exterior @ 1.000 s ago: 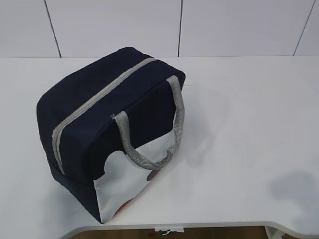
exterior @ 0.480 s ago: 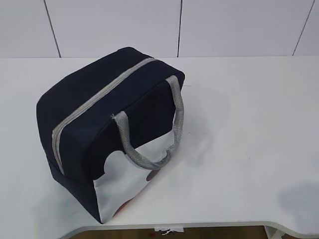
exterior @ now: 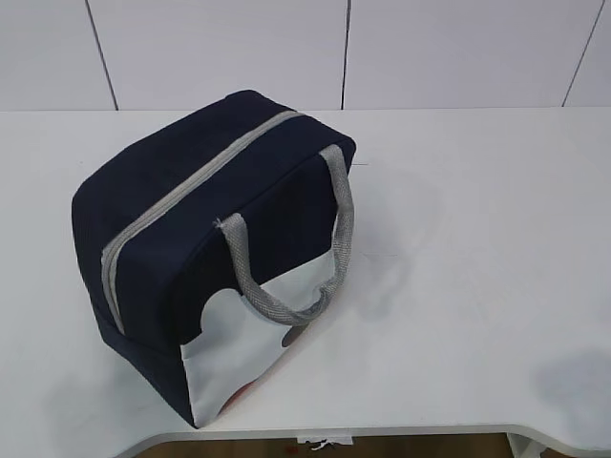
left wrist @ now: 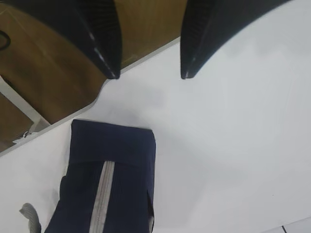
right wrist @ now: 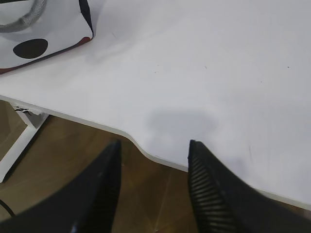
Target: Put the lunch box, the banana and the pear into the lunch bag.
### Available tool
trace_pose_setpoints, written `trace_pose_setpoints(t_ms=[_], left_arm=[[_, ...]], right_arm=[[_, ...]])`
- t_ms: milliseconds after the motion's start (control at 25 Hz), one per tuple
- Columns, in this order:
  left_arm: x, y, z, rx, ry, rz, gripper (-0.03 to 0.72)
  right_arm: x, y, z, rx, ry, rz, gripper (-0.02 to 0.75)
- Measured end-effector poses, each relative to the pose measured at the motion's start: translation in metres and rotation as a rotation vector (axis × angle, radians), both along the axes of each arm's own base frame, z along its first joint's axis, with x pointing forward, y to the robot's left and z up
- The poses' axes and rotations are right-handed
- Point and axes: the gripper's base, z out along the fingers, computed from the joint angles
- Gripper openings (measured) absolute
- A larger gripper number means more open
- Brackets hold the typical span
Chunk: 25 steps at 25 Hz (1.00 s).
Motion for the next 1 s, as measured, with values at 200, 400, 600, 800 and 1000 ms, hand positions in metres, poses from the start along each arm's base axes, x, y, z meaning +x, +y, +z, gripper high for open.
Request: trace_pose_setpoints(t_ms=[200, 400, 600, 800, 1000], left_arm=[[0.0001, 0.0, 0.0, 0.001, -0.001, 0.015, 0.307], [0.0002, -0.0013, 0.0, -0.001, 0.0, 0.146, 0.307], [0.0005, -0.0024, 0.0002, -0.001, -0.002, 0.273, 0.307], [0.0005, -0.0026, 0.0002, -0.001, -0.002, 0.289, 0.307], [0.0005, -0.0026, 0.0002, -0.001, -0.002, 0.289, 0.307]], right_arm=[[0.0, 0.0, 0.0, 0.001, 0.0, -0.003, 0.347], [-0.0004, 0.0006, 0.0, 0.001, 0.0, -0.068, 0.348], [-0.0006, 0.0008, 0.0, 0.001, 0.0, -0.109, 0.347], [-0.0006, 0.0008, 0.0, 0.001, 0.0, -0.11, 0.348], [-0.0006, 0.0008, 0.0, 0.001, 0.0, -0.11, 0.348]])
